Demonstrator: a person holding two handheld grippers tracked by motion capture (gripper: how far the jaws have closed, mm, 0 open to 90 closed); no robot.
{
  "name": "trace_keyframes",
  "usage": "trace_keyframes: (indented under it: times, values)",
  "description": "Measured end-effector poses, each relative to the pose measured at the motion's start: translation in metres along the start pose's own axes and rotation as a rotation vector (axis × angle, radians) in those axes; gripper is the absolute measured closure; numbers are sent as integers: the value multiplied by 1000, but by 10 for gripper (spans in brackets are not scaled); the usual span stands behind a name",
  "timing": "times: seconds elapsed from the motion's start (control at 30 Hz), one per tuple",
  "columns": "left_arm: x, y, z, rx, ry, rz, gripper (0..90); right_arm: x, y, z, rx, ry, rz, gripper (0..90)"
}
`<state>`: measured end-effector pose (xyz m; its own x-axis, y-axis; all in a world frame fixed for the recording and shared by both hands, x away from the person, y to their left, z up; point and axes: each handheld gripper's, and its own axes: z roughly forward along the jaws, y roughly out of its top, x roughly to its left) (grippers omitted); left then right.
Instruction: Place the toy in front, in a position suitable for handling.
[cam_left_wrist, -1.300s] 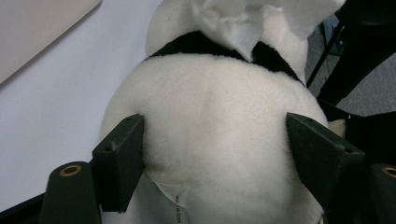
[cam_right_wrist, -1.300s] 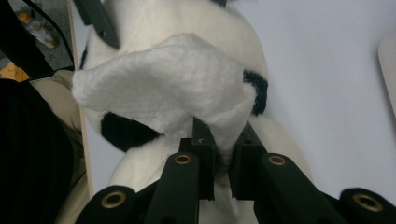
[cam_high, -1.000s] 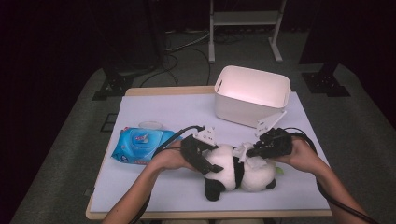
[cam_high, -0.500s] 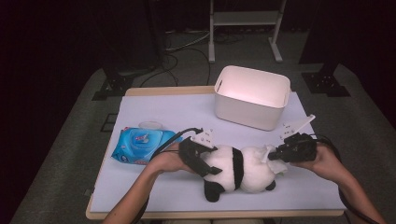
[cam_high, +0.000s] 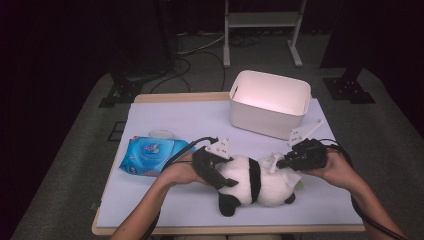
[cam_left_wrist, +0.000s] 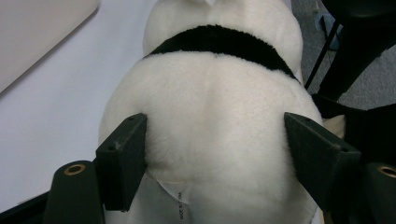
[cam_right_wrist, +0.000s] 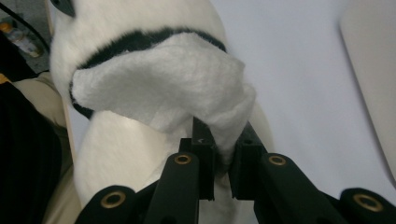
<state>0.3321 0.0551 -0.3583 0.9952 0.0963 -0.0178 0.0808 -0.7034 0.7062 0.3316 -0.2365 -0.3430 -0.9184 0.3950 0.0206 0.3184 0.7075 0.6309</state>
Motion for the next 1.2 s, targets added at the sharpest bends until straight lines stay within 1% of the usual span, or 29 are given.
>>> trace_keyframes:
  times: [0.1,0.17,0.3,0.4,0.43,0.5,0.53,0.57,0.7,0.77,0.8,0.9,1.07,1.1,1.2]
  values:
    - [0,1,1,-2,4,-5,250,5,13,9,3,24,-31,818]
    - [0,2,2,1,8,-1,247,8,19,14,5,39,-39,818]
    - [-1,3,4,3,18,-2,239,18,30,23,10,65,-79,818]
    - [-1,3,3,9,18,-1,235,24,33,25,5,92,-88,818]
    - [-1,3,3,7,19,-2,232,26,33,25,5,94,-94,818]
    - [-1,3,3,3,19,-6,226,27,31,24,3,94,-95,818]
    - [0,3,3,1,21,-9,222,27,29,23,3,95,-79,818]
    - [0,2,2,-2,22,-15,217,27,28,22,1,96,-84,818]
    - [0,2,1,-14,27,-23,202,26,17,15,8,80,-68,816]
    - [0,3,1,-15,30,-22,198,26,11,11,7,71,-69,816]
    - [0,3,1,-16,29,-23,198,26,8,8,6,63,-58,816]
    - [0,4,1,-17,29,-27,198,25,3,4,4,44,-54,816]
    - [1,4,1,-10,27,-28,203,26,6,5,-6,37,-65,817]
    - [2,4,1,-9,26,-29,203,26,8,7,-8,39,-73,817]
    - [2,4,1,-8,26,-29,203,27,12,11,-7,46,-72,818]
